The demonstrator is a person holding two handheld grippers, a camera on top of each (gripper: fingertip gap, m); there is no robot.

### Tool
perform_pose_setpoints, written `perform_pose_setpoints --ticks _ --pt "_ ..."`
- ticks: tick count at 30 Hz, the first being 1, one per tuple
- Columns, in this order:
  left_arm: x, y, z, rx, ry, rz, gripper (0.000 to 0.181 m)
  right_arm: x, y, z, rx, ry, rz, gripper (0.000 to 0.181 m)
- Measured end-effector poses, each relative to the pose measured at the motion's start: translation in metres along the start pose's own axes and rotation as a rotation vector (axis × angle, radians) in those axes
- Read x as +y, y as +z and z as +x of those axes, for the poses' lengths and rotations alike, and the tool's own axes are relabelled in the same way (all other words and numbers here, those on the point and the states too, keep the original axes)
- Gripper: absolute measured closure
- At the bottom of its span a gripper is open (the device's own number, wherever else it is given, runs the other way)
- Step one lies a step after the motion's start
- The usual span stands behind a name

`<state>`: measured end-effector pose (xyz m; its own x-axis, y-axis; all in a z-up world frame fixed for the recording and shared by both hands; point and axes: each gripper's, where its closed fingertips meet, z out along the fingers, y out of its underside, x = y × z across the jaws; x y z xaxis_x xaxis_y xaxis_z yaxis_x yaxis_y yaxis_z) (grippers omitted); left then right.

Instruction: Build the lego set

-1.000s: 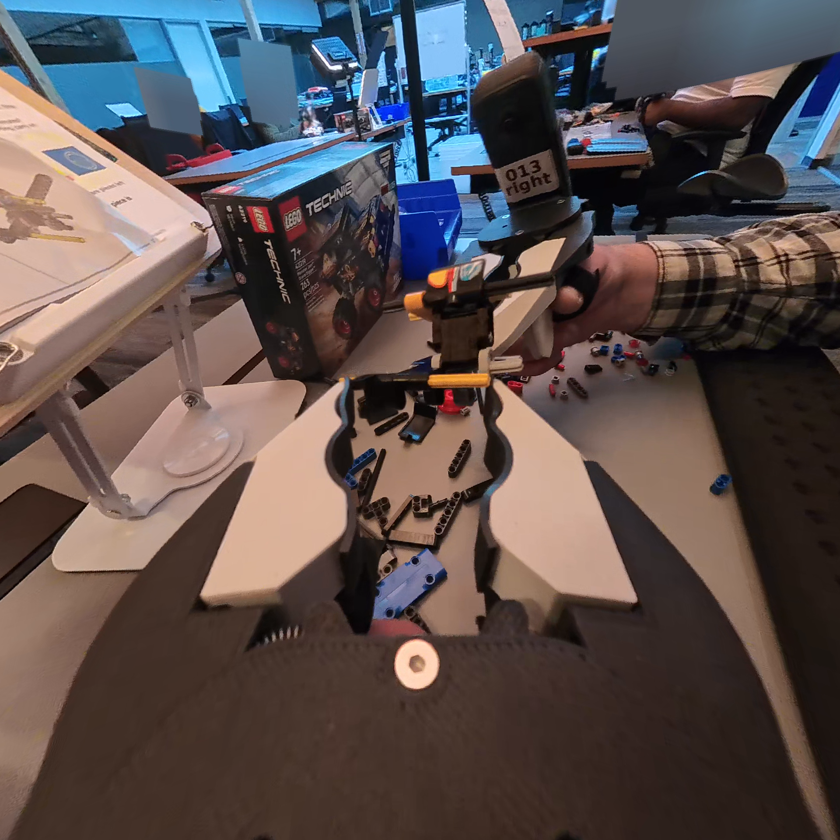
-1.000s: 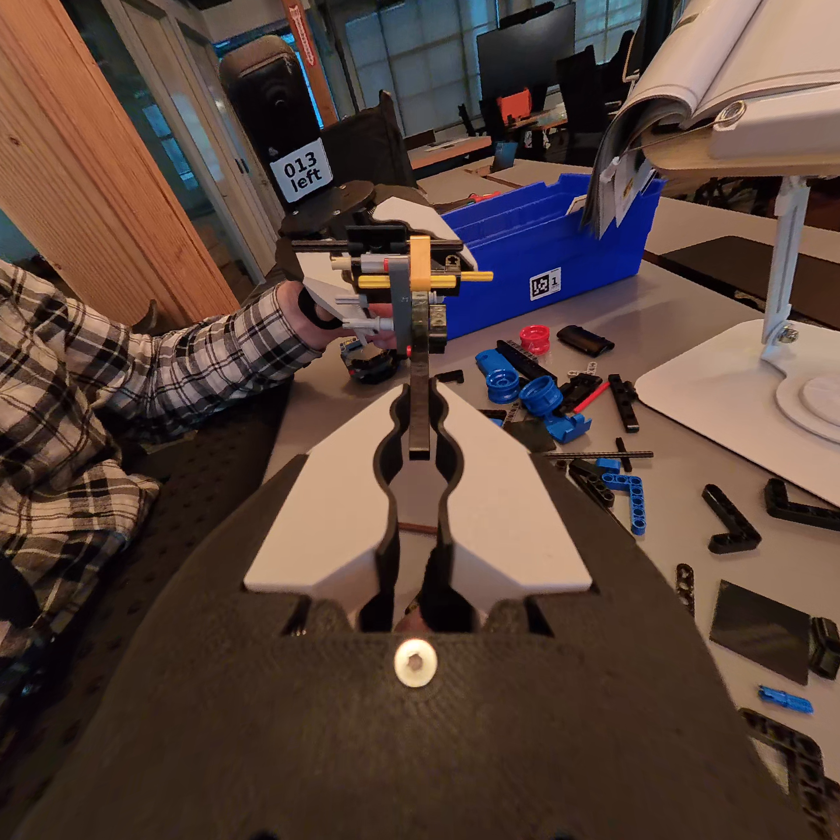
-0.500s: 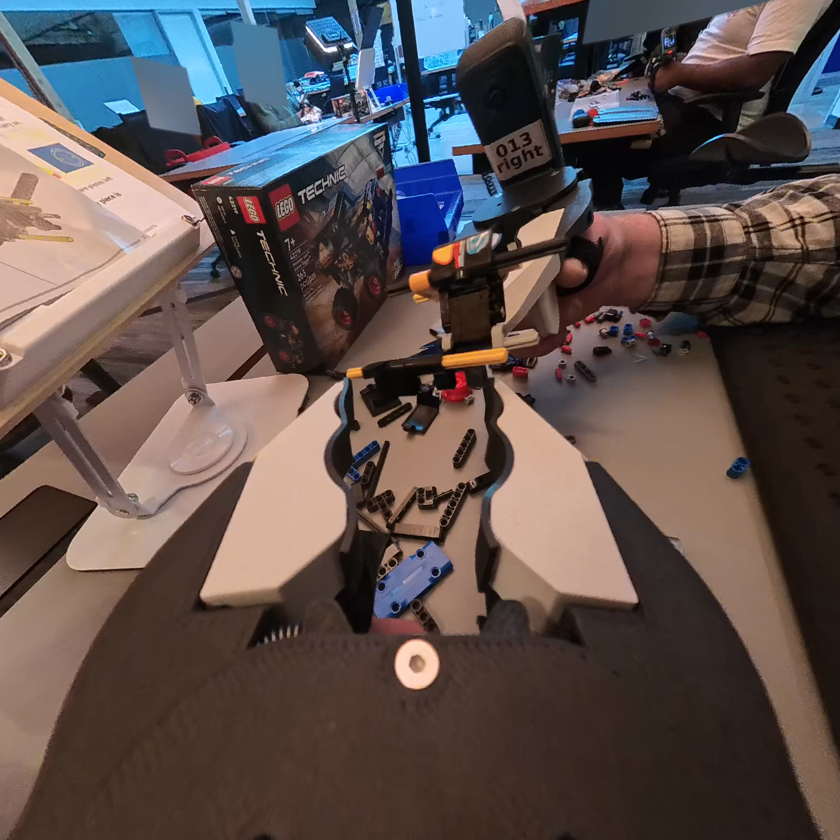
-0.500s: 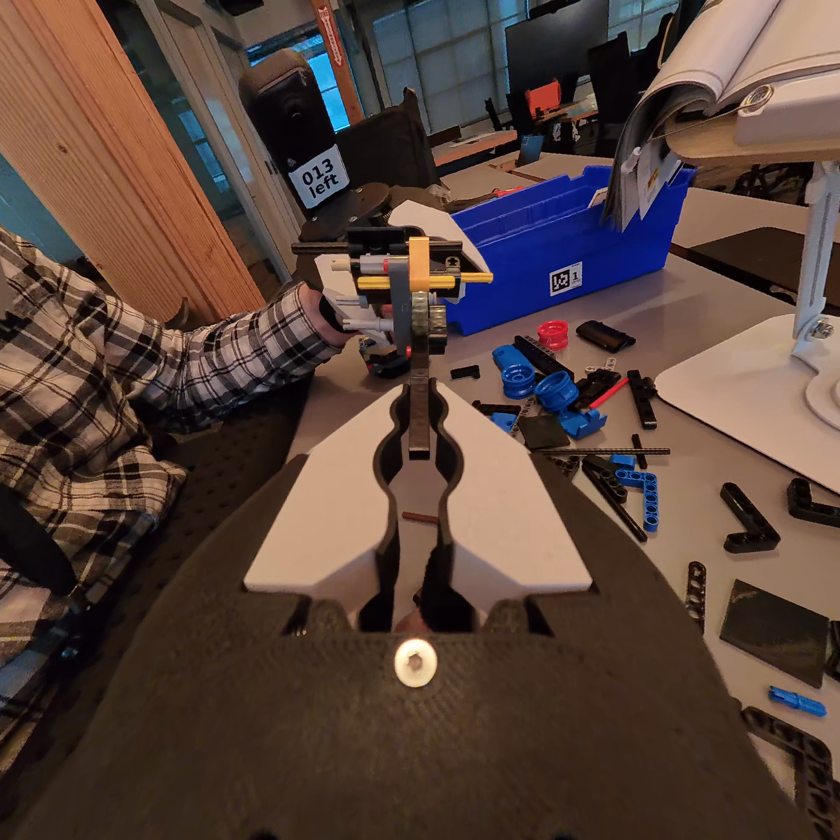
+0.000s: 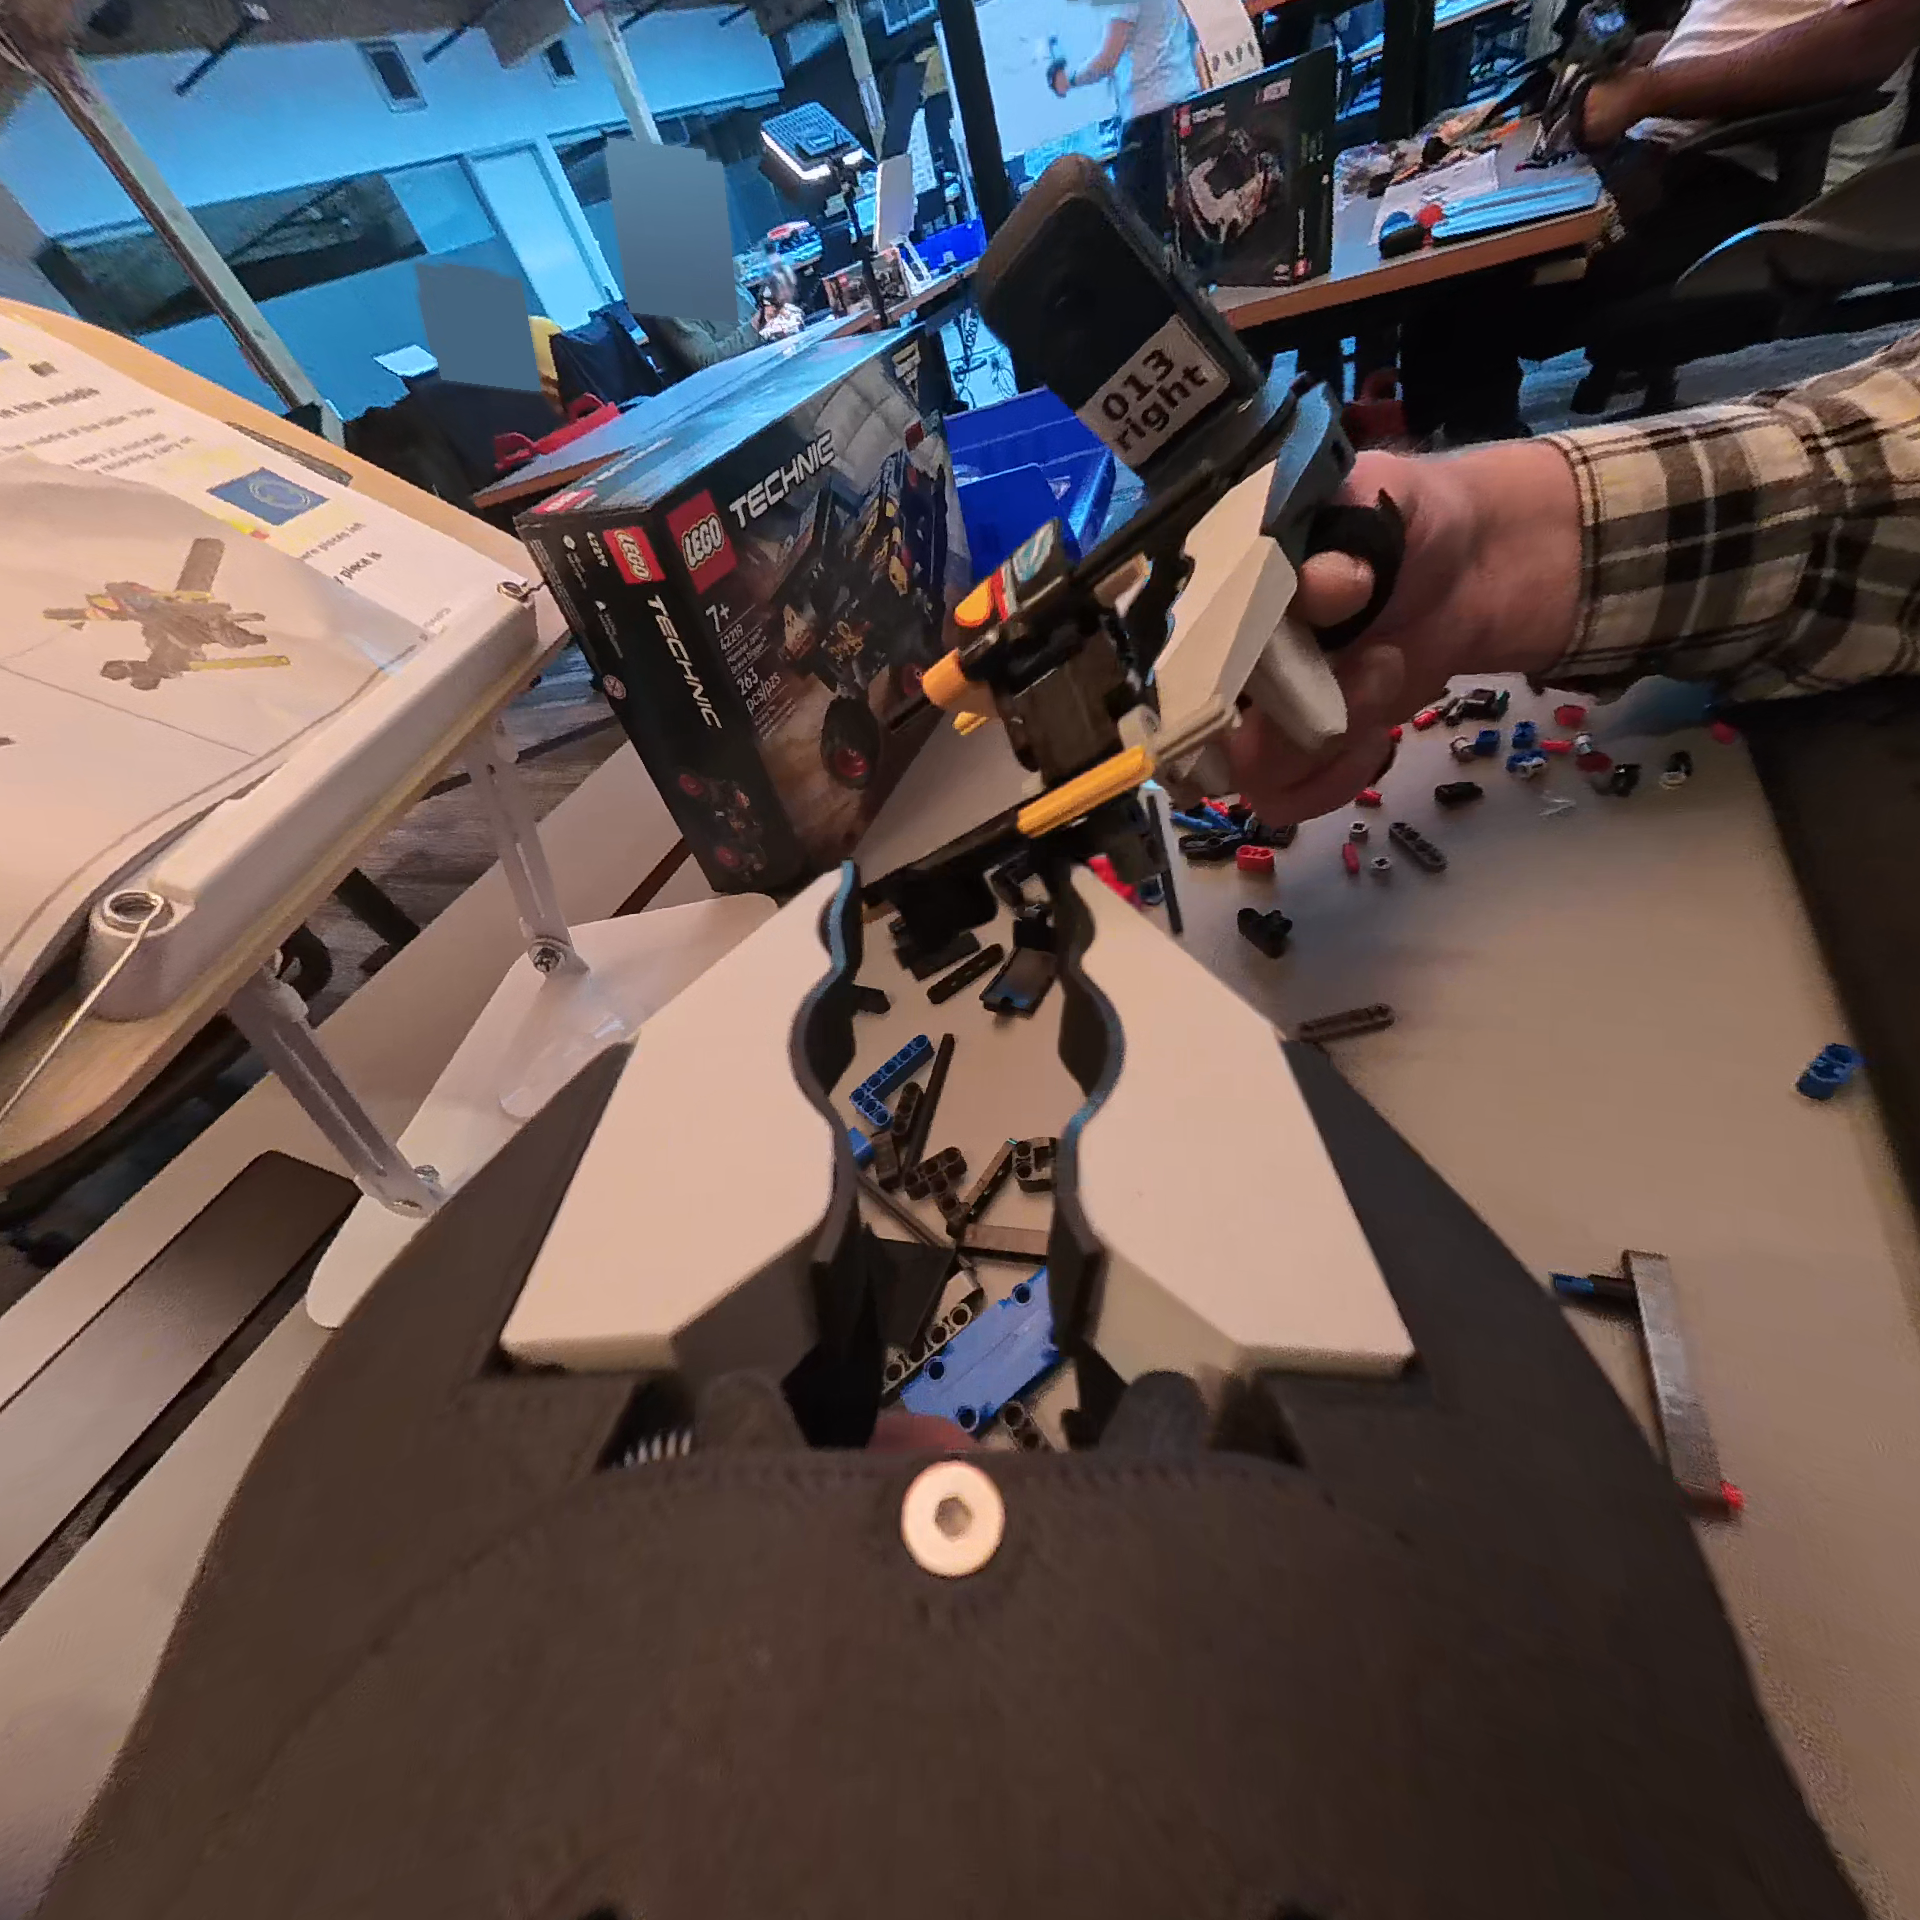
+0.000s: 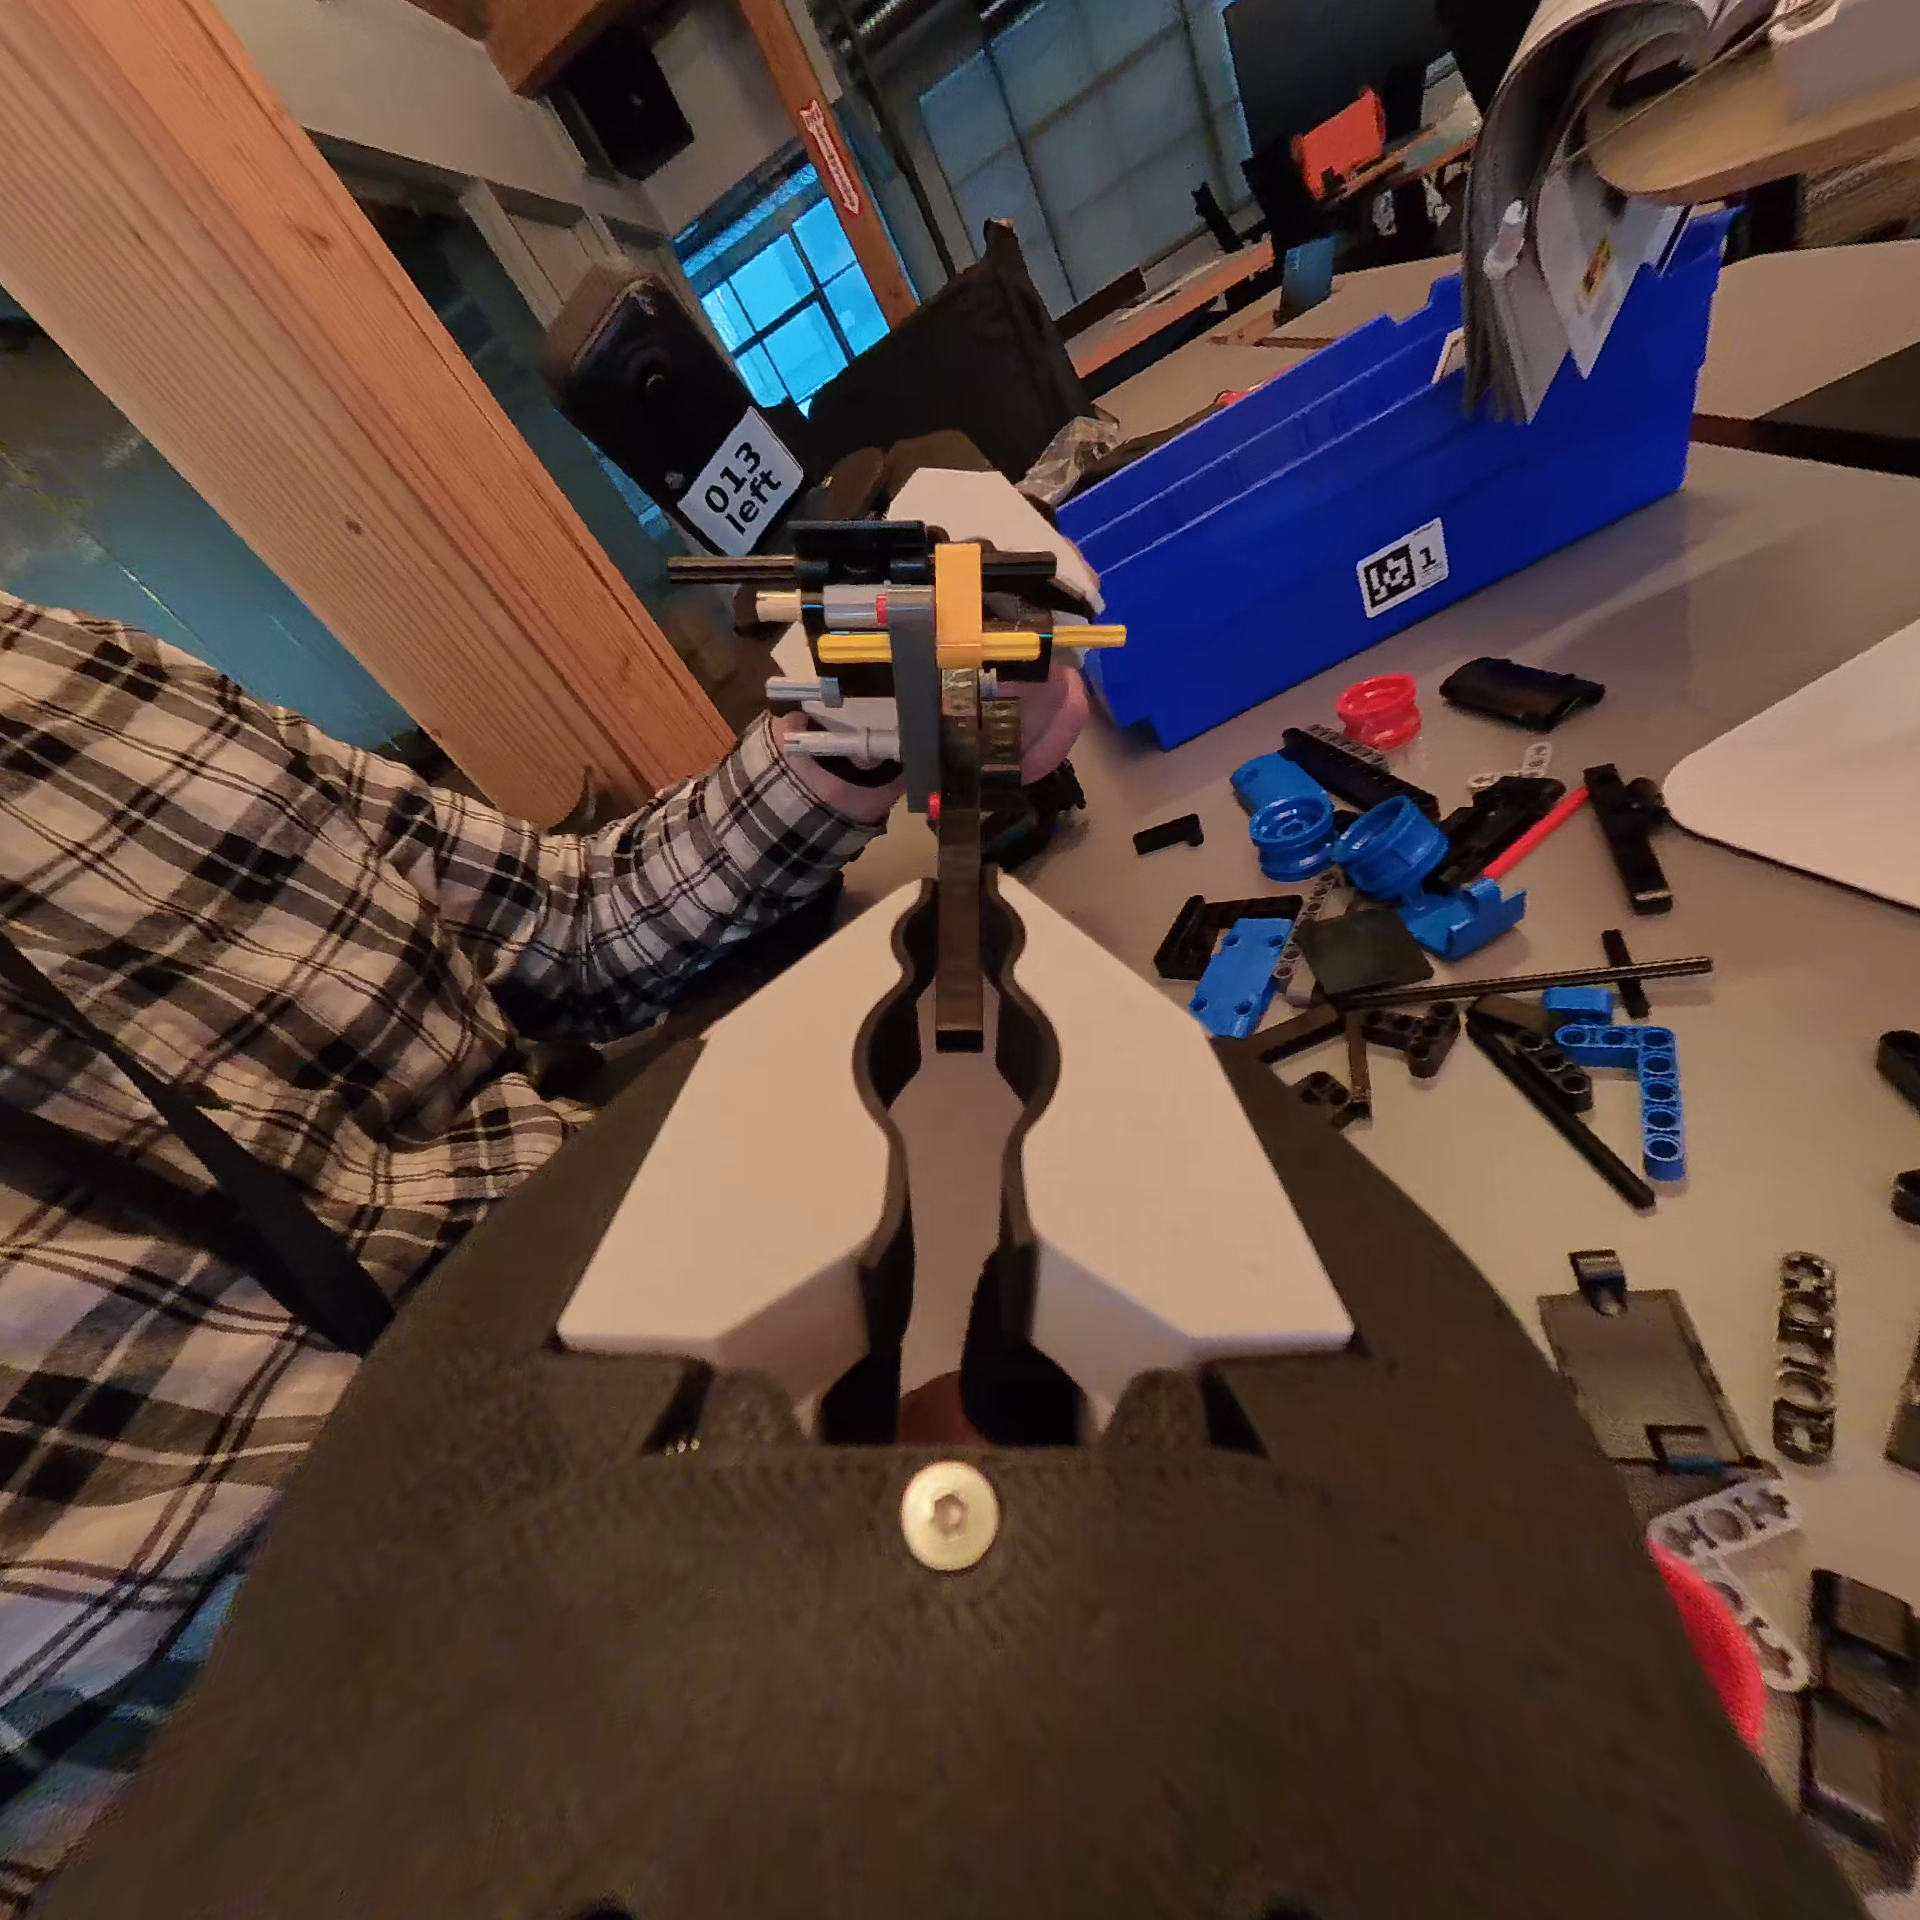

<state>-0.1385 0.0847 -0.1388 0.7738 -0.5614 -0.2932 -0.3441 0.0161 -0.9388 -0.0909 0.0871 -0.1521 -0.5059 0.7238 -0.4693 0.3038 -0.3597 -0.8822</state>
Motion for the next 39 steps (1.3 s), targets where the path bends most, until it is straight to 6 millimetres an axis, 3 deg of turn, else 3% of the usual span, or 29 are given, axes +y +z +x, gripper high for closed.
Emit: perform_pose_setpoints --ticks 2,8,13,16,21,28,35,39 --pt "-0.004 -0.002 -0.001 -0.007 0.004 0.021 0.158 0.0 0.0 -0.004 -0.024 0.001 0.001 0.176" --pt "-0.019 -0.004 0.01 -0.026 0.137 0.037 0.158 0.0 -0.007 -0.015 -0.115 -0.043 0.014 0.176" --pt "-0.028 -0.002 0.022 -0.057 0.308 0.013 0.142 0.006 -0.01 -0.021 -0.175 -0.048 -0.008 0.176" --pt "-0.029 0.005 0.036 -0.081 0.478 -0.031 0.157 0.008 -0.012 -0.027 -0.209 -0.045 -0.02 0.176" --pt "-0.032 0.007 0.037 -0.126 0.528 -0.037 0.165 -0.002 -0.018 -0.025 -0.201 -0.034 0.033 0.176" --pt "-0.023 0.006 0.016 -0.147 0.345 -0.053 0.177 -0.024 -0.024 -0.003 0.051 -0.18 0.095 0.16" --pt "-0.018 0.006 0.012 -0.151 0.333 -0.079 0.177 -0.028 -0.022 0.01 0.441 -0.665 -0.068 0.161" --pt "-0.014 0.008 0.013 -0.14 0.339 -0.095 0.177 -0.022 -0.018 0.009 0.529 -0.855 -0.171 0.162"
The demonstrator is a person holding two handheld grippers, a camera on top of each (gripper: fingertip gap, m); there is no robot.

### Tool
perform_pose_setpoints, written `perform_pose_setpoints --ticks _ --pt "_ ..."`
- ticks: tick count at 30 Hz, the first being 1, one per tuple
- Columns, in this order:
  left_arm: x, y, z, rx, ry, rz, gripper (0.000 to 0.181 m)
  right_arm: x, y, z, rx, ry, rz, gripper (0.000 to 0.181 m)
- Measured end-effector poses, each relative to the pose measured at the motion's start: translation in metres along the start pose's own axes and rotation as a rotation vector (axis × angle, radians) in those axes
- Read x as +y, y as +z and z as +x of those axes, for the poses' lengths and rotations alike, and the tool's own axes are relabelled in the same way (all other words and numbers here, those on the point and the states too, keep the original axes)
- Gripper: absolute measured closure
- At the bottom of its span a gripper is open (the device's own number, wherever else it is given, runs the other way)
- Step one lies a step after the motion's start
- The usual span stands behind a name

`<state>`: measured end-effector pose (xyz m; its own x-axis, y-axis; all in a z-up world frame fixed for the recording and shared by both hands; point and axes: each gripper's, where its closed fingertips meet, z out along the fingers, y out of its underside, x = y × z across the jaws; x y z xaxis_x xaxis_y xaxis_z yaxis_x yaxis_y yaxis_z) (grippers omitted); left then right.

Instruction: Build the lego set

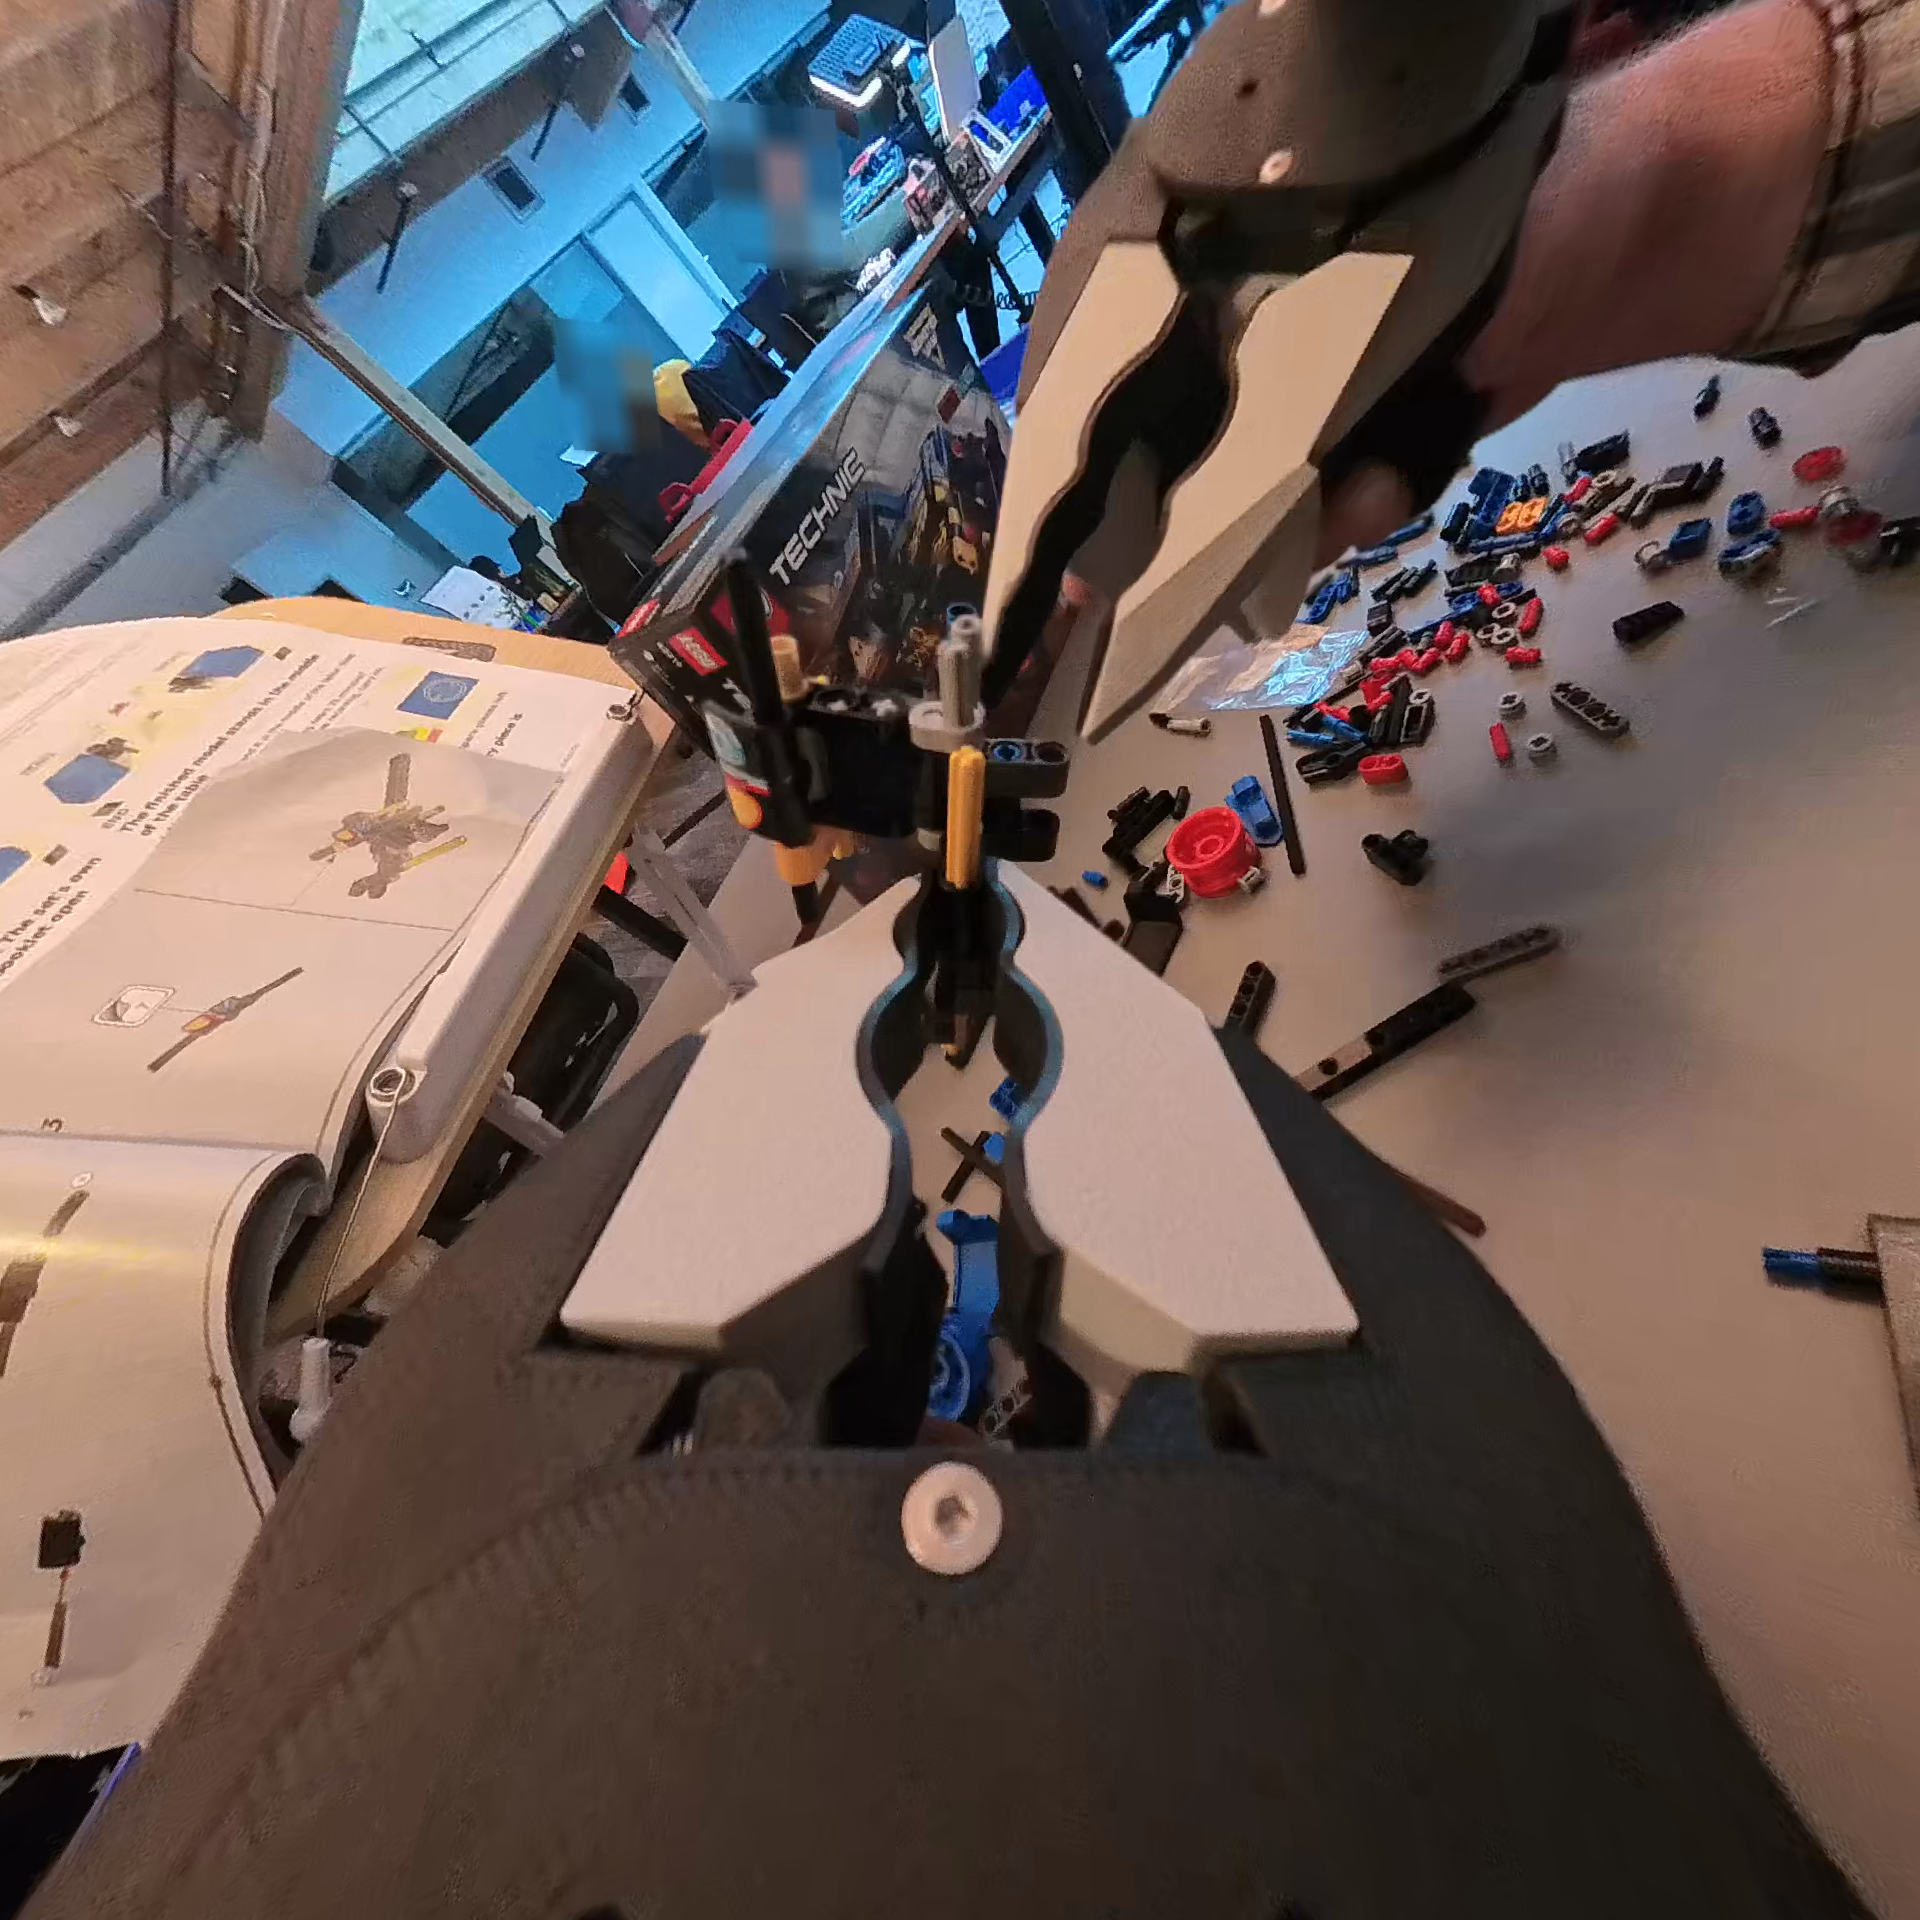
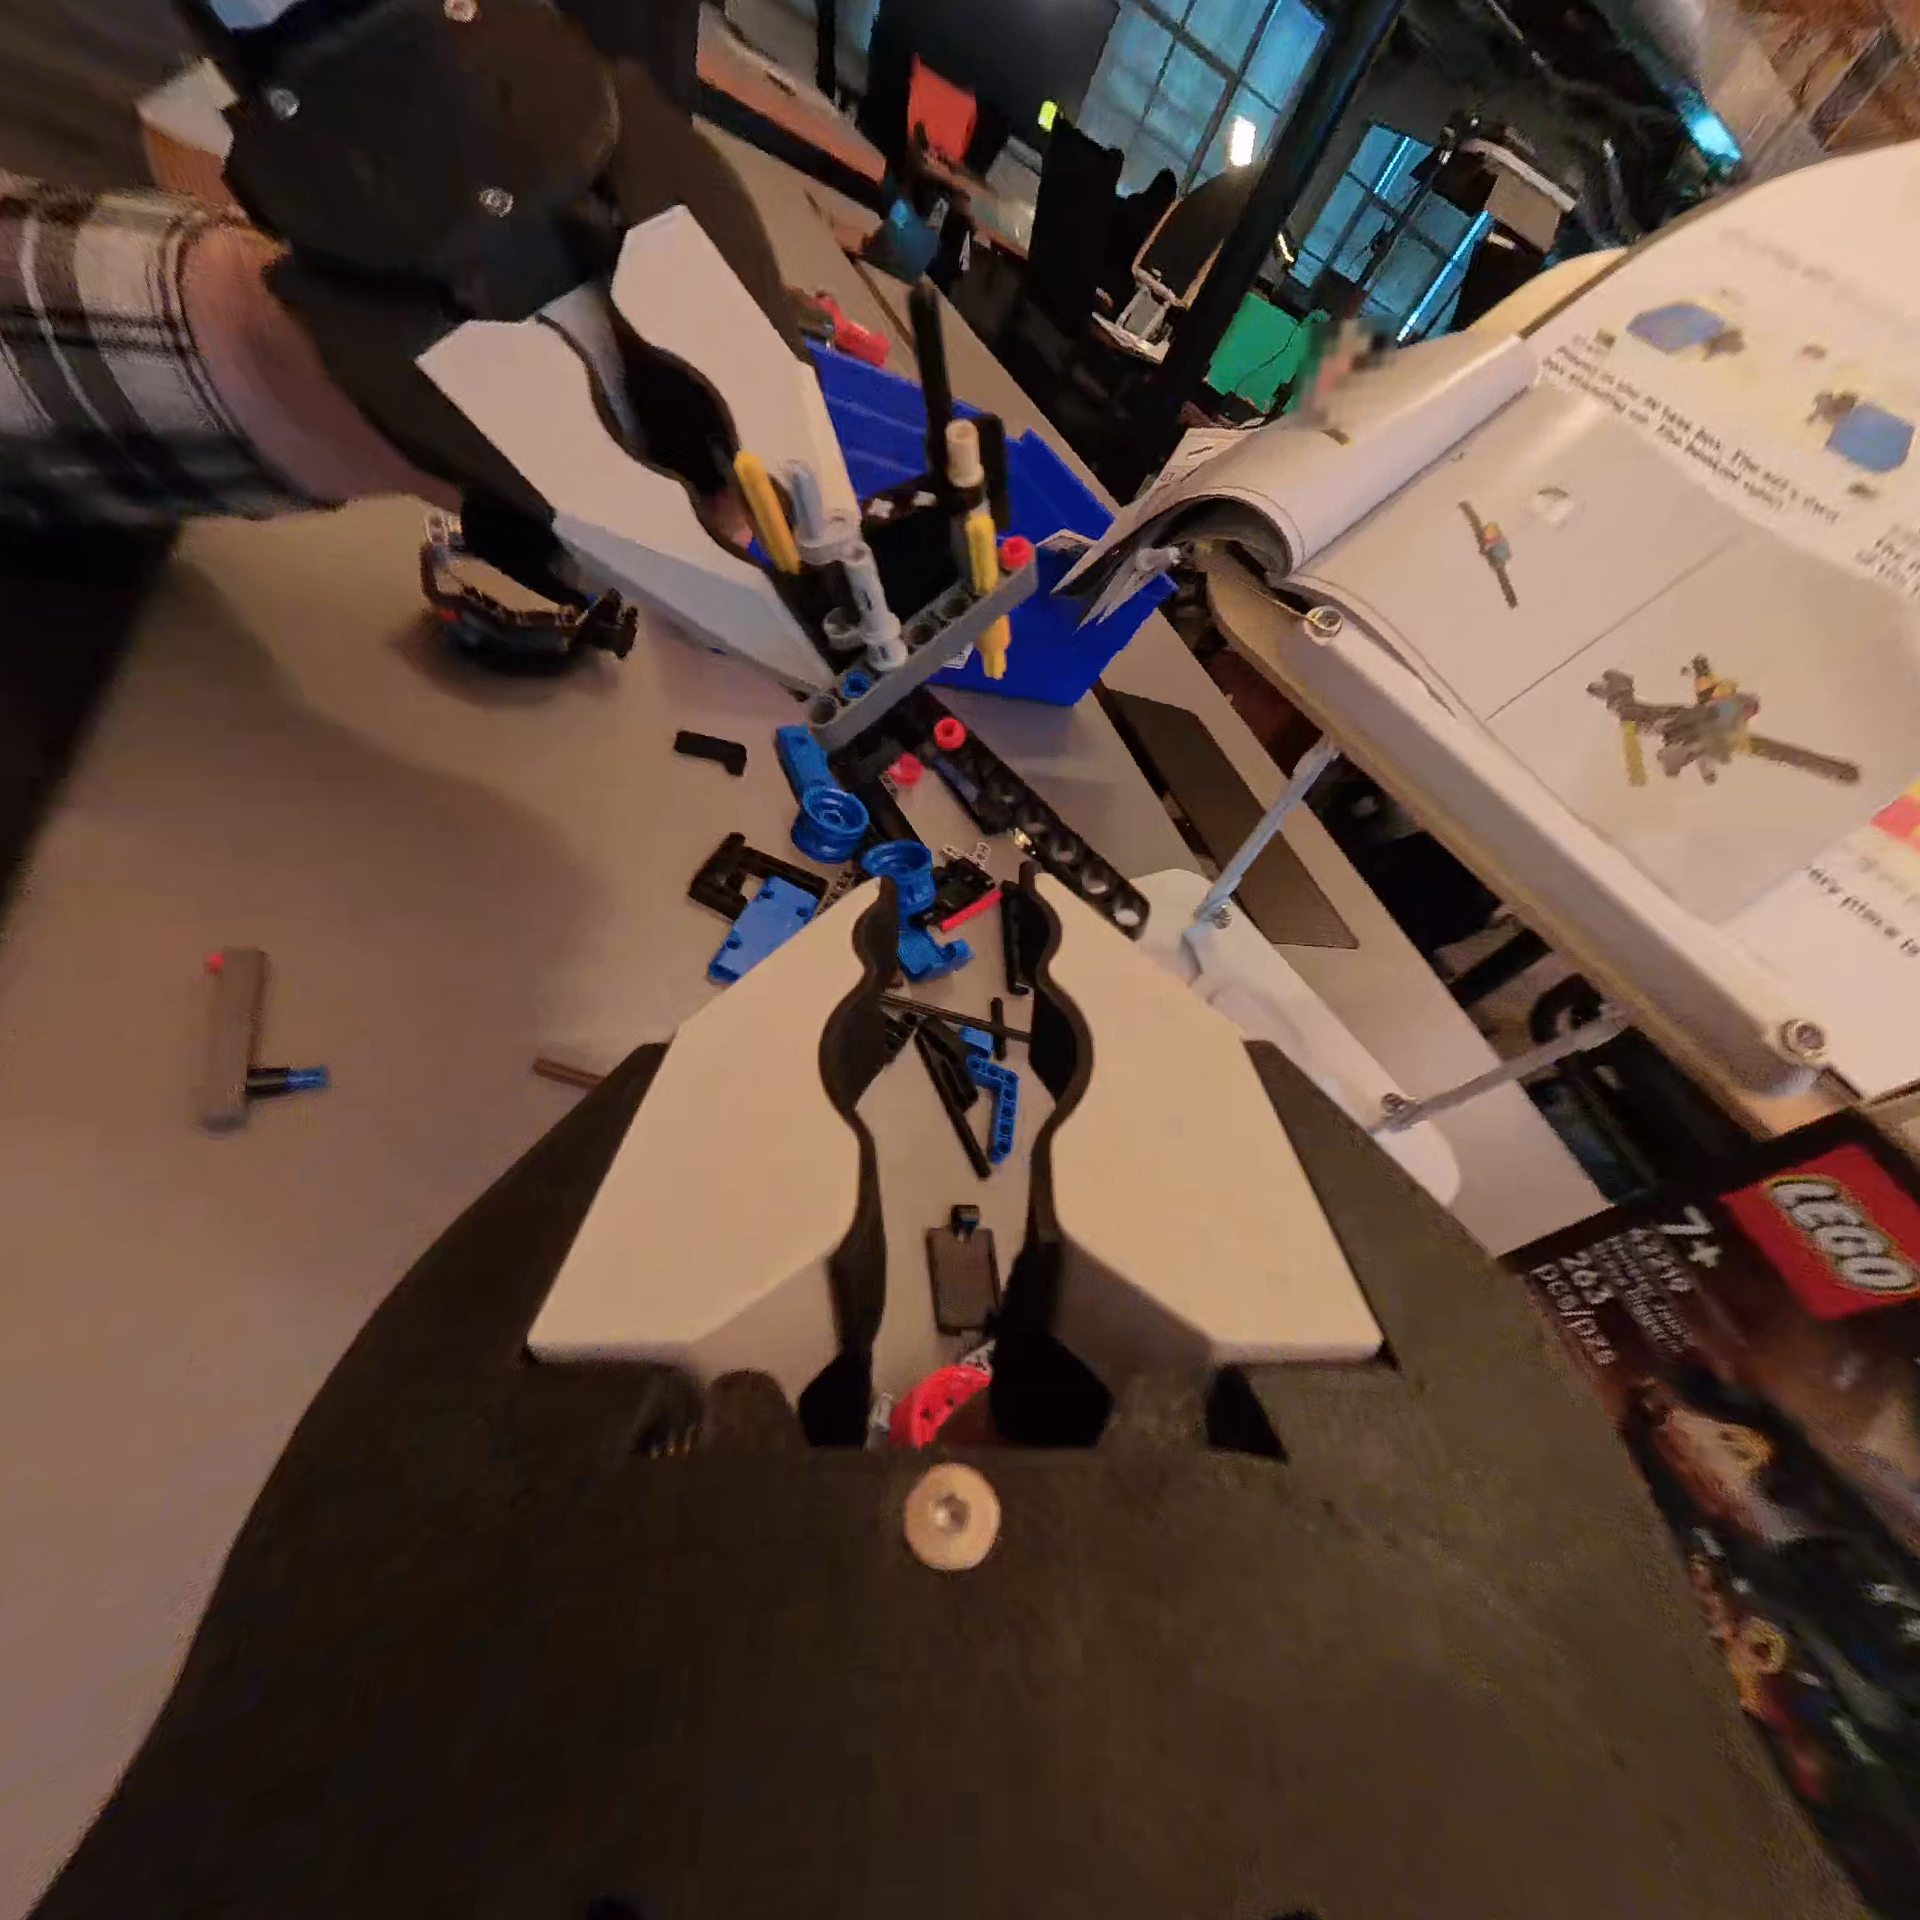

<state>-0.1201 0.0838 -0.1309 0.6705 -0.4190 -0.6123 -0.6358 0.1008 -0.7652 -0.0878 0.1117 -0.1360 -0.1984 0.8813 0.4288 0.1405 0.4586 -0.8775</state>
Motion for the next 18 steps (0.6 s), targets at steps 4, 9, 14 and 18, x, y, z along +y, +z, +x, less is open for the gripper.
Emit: perform_pose_setpoints --ticks 4,9,14,18 --pt "0.005 0.001 0.003 0.025 -0.017 -0.014 0.177 -0.008 -0.006 0.004 0.039 -0.052 0.007 0.163" --pt "0.003 0.005 0.014 0.062 0.017 -0.04 0.177 0.006 0.004 -0.003 0.066 -0.198 -0.104 0.156" --pt "0.007 0.01 0.023 0.089 0.032 -0.081 0.177 0.021 0.009 -0.006 0.045 -0.183 -0.159 0.173" --pt "-0.005 0.008 0.011 0.061 -0.101 -0.003 0.171 0.016 0.01 -0.011 -0.077 0.062 -0.018 0.175"
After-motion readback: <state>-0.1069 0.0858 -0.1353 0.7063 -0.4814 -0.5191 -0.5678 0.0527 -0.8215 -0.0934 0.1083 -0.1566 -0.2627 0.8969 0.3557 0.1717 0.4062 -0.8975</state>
